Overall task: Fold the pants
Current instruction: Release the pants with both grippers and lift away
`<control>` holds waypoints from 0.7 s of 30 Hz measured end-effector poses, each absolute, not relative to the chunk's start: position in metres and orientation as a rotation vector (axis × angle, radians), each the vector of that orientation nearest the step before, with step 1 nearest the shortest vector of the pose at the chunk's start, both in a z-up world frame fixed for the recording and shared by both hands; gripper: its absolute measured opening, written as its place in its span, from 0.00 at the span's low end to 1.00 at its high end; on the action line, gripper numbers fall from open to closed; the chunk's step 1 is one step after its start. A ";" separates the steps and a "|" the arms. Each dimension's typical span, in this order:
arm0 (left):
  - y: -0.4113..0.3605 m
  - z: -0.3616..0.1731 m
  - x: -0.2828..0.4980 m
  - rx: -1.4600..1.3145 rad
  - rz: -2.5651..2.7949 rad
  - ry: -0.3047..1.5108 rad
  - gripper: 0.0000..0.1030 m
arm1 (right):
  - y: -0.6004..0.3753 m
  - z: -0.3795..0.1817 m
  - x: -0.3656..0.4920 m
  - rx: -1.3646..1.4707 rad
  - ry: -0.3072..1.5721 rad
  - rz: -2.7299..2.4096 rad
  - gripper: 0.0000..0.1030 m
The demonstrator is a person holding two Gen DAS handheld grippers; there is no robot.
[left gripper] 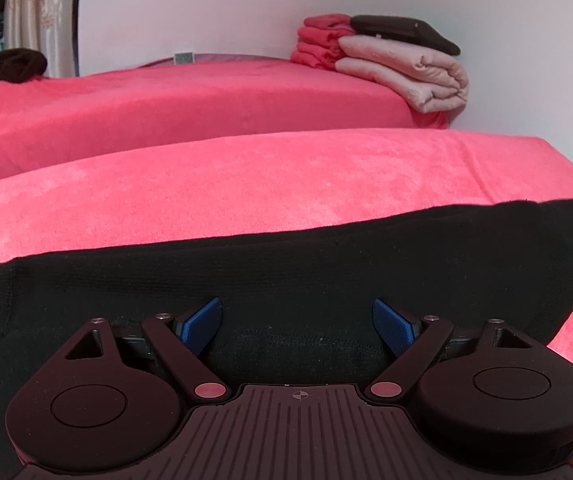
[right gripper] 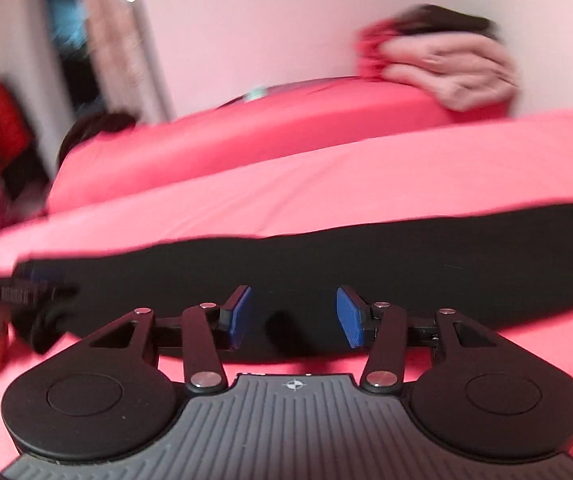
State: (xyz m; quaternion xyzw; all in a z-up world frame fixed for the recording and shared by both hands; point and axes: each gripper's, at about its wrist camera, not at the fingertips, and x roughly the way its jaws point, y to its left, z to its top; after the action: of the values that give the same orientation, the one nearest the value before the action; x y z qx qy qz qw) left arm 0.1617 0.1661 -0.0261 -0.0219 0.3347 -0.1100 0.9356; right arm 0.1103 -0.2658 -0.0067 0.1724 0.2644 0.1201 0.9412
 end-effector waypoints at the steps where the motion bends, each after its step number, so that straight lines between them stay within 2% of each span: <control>1: 0.168 -0.025 0.162 -0.064 -0.224 0.686 1.00 | -0.276 -0.007 0.105 0.398 0.538 0.228 0.52; 2: 0.171 -0.023 0.163 -0.090 -0.222 0.692 1.00 | -0.286 -0.007 0.099 0.429 0.530 0.213 0.52; 6: 0.178 -0.011 0.167 -0.224 -0.180 0.726 1.00 | -0.320 -0.007 0.080 0.529 0.518 0.123 0.65; 16: 0.137 0.019 0.148 -0.245 -0.193 0.692 1.00 | -0.359 -0.028 0.084 0.861 0.610 -0.001 0.68; 21: 0.120 -0.013 0.156 -0.264 -0.225 0.767 1.00 | -0.370 -0.029 0.084 0.951 0.608 -0.023 0.68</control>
State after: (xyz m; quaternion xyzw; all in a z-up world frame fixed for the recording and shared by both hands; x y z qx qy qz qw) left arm 0.1562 0.1198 -0.0133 -0.1283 0.3722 -0.1090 0.9127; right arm 0.0837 -0.3696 -0.0293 0.4504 0.2883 -0.0107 0.8449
